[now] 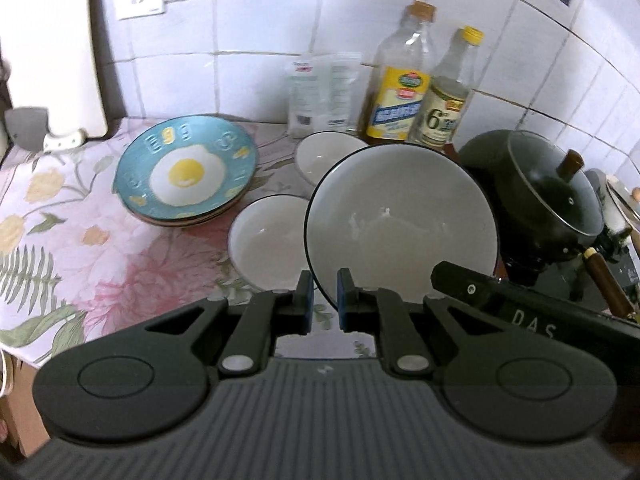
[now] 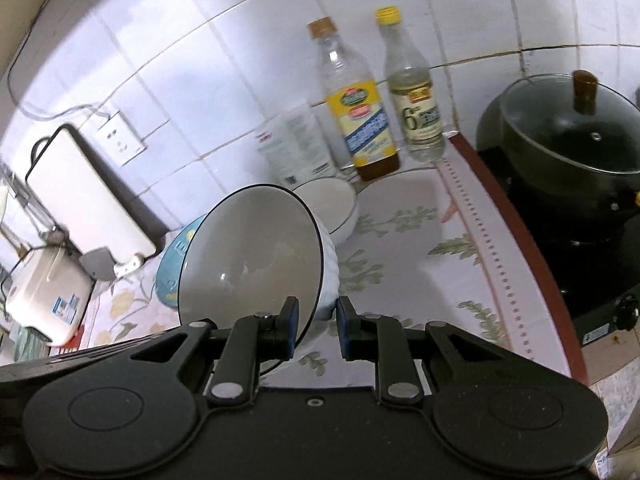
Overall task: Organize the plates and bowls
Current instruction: 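Carry the second white bowl with both grippers over the first bowl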
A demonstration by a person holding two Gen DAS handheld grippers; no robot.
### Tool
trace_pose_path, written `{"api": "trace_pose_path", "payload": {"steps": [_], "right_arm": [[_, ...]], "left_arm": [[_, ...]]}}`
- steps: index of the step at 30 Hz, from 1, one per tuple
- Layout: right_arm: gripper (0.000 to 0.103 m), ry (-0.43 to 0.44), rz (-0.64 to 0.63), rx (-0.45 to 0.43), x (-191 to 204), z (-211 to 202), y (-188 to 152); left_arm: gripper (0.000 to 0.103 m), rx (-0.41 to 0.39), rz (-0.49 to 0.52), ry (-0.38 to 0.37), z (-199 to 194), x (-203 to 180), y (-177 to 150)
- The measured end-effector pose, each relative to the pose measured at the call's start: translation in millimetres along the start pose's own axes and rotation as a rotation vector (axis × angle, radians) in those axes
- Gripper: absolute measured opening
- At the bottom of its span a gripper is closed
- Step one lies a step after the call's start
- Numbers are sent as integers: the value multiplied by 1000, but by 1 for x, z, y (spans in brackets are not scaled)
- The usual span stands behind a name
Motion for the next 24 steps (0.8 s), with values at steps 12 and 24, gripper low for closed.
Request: {"api": "trace_pose_path", "payload": {"steps": [12,24], "right_arm": [[24,25,2,98,26,42,-15],[24,2,-135,204,56,100,-12]], "left_arm": [[10,37,-118,10,25,51,-6],[11,123,-197,-27,70,97,-8]]}}
Point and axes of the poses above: each gripper's, at about its wrist camera, not at the fingertips, and z roughly the way its jaws point, x to its left, y to its top, the point moved 7 cm from there along z, roughly the way its jaws point, and after that the axes turned 9 degrees about -x, right-handed, at the moved point
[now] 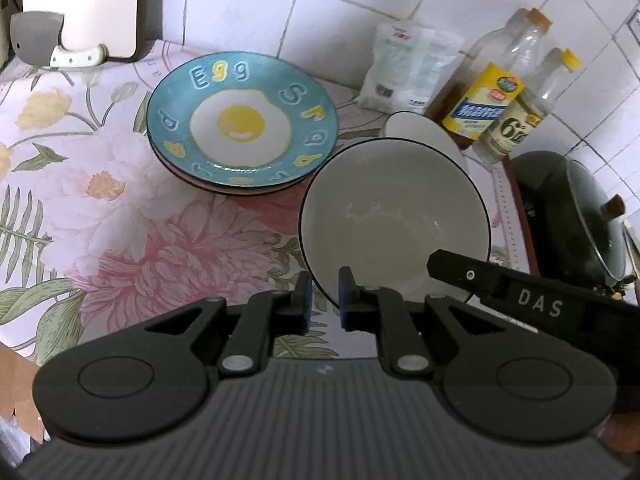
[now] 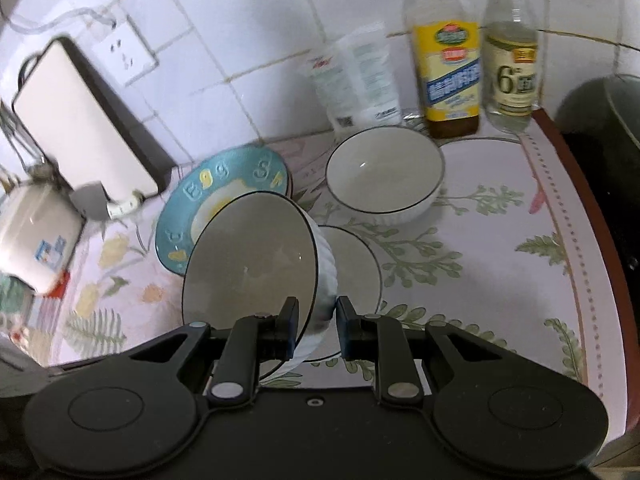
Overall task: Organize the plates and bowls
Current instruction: 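Carry the second white bowl with both grippers over the first bowl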
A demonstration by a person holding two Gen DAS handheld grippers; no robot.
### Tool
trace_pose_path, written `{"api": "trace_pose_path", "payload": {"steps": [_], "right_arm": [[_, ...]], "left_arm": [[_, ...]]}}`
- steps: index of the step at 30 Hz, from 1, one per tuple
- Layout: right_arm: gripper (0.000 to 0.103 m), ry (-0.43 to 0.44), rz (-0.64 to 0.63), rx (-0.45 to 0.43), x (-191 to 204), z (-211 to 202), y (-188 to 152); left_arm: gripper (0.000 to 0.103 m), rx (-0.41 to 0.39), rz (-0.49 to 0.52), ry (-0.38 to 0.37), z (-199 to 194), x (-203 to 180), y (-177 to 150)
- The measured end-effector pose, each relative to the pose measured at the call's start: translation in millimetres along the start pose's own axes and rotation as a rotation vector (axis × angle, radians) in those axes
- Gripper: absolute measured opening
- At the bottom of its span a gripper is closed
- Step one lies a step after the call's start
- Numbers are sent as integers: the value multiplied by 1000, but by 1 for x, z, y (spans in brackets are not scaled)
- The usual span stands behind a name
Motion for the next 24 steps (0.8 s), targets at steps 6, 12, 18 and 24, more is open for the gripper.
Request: {"api": "trace_pose_path", "payload": {"steps": [6,12,18,24], "right_arm": [[24,-41,-33,18,-1,12,0],[24,-91,-52,18,-7,15,-1],[23,-111,-105,17,-6,22,-3],[23,-122,-120,17,-8,29,-5]], "left_arm": [[11,35,-18,-14,17,3,0],[11,52,20,-16,29,-5,-1],[11,68,19,-8,37,-4,-3],[11,79,25,2,43,-5,-3]]}}
Point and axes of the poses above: each gripper's, at about its wrist camera, not at the fingertips, and z roughly the way its jaws point, x to its left, y to its top, the point moved 7 cm from there along z, roughly the way its jaws point, and after that the axes turned 9 degrees about -x, right-handed, at the moved point
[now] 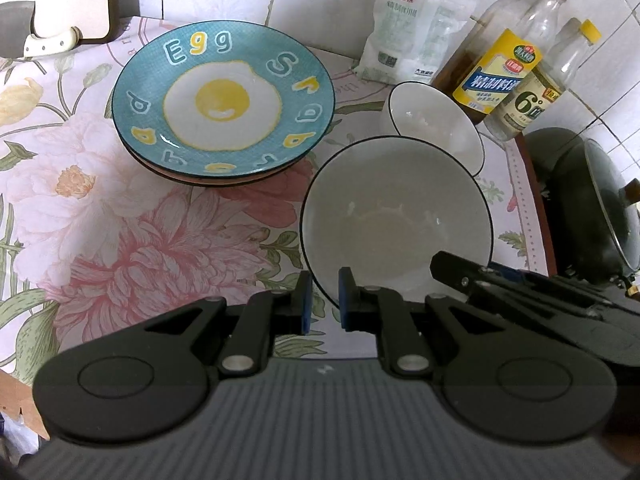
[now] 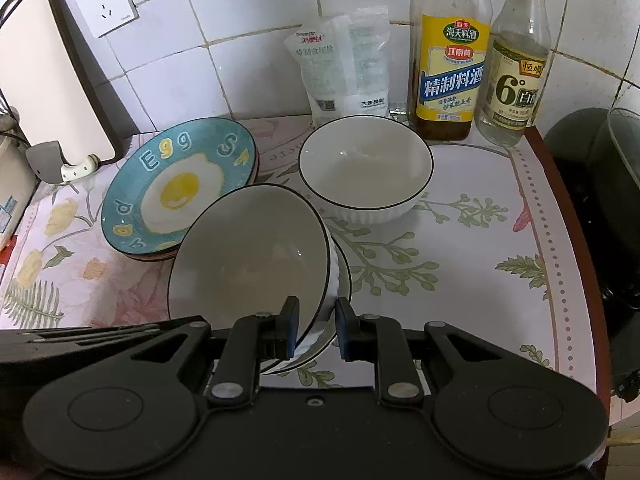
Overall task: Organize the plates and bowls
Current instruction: 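Carry the second white bowl with both grippers over the first bowl, then lower the bowl into the first bowl, open both grippers and withdraw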
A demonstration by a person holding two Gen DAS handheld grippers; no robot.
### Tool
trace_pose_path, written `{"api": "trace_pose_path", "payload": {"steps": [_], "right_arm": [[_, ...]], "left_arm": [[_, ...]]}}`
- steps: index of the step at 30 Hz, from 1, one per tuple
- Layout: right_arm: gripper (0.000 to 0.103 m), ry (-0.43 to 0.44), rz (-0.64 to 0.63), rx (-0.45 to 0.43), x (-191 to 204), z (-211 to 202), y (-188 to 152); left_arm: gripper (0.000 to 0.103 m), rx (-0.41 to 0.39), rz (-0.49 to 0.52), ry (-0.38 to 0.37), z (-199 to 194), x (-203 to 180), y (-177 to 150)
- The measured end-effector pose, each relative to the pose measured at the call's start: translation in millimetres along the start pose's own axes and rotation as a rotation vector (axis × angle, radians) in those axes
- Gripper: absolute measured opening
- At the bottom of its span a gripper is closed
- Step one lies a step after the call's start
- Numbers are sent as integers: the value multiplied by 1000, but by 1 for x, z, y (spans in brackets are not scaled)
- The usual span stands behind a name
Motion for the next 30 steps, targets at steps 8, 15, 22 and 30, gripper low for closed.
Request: {"api": "trace_pose_path", "payload": {"steps": [8,15,22,30], "right_arm": [[25,-4,-43,-14,-4,10,-4],[33,33,-37,-56,-11,4,-4],[38,110,13,-107,-22,-32,5],[55,160,50,-120,-43,-73,22]], "left_arm": [[13,-5,-2,1,2,0,1],[13,-18,46,15,-11,-2,3],[21,-28,127,0,-41,-8,8],[34,-56,223,-38,-74,-22,20]]}}
Point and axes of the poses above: each gripper's, at about its wrist camera, not at the fingertips, and z roughly the way its jaws point, x to its left, y to its top, the point moved 7 cm from there along z, roughly the way its jaws point, and after that the axes turned 9 degrees about -x, right-handed, at the moved point
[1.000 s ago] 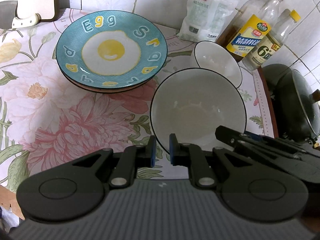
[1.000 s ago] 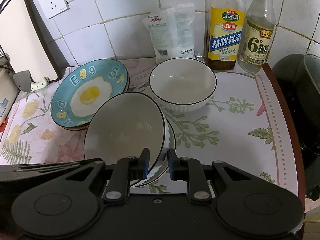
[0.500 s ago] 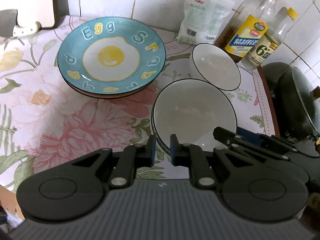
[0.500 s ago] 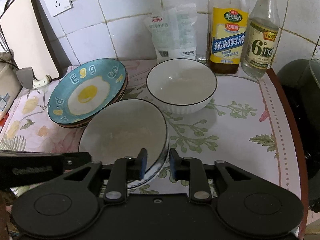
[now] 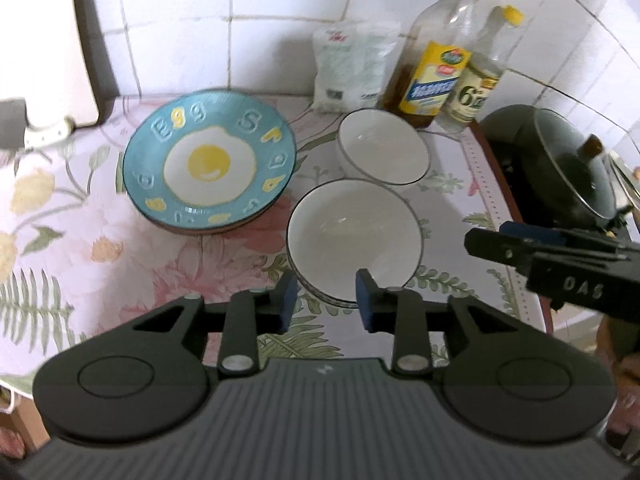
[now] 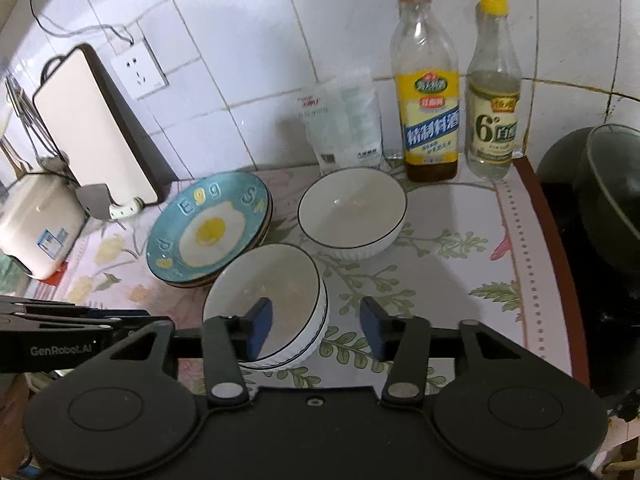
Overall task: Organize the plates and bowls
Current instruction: 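Lower the bowl into the first bowl, open both grippers and withdraw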
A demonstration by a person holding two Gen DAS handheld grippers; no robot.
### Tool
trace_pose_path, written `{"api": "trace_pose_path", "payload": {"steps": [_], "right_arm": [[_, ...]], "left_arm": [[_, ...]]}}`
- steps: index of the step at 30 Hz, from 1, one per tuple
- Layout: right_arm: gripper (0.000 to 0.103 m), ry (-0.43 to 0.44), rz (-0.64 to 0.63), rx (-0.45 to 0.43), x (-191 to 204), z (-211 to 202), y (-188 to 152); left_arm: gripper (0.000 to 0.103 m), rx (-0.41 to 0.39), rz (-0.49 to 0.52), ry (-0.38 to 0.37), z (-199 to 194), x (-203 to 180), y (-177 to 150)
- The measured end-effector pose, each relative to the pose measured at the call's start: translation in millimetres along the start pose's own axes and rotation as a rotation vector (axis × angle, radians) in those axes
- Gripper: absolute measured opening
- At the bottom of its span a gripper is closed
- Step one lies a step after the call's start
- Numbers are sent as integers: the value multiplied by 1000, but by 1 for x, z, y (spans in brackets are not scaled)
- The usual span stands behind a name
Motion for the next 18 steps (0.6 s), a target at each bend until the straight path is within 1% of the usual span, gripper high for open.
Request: {"api": "trace_pose_path", "payload": {"steps": [3,4,8,10,13,16,18], "right_arm": [[62,20,13,-13,-4,-12,8],[64,24,14,-22,-4,-15,10],[64,47,36,-47,-8,-23,22],[65,70,56,-51,-10,-23,28],[66,88,68,-50,-14,-20,36],[68,86,77,-41,-18,-13,43],[69,87,80,-29,-20,-3,46]], "left_arm": [[42,-16,38,-6,-8,-4,8],[43,-21,49,-9,-11,-5,10],[46,-31,79,-22,-14,-7,22],[50,-38,95,-19,-14,-6,29],[51,-40,129,-14,-10,-6,40],[55,-44,156,19,-5,-5,52],[58,-60,157,38,-2,-3,61]]}}
Point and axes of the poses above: each gripper's, at about its wrist camera, not at the fingertips, and z roughly the way its jaws point, x to its left, y to its top, the point moved 7 cm from there along z, roughly the way its jaws point, and after that the axes turned 9 degrees about -x, right-handed, at the moved point
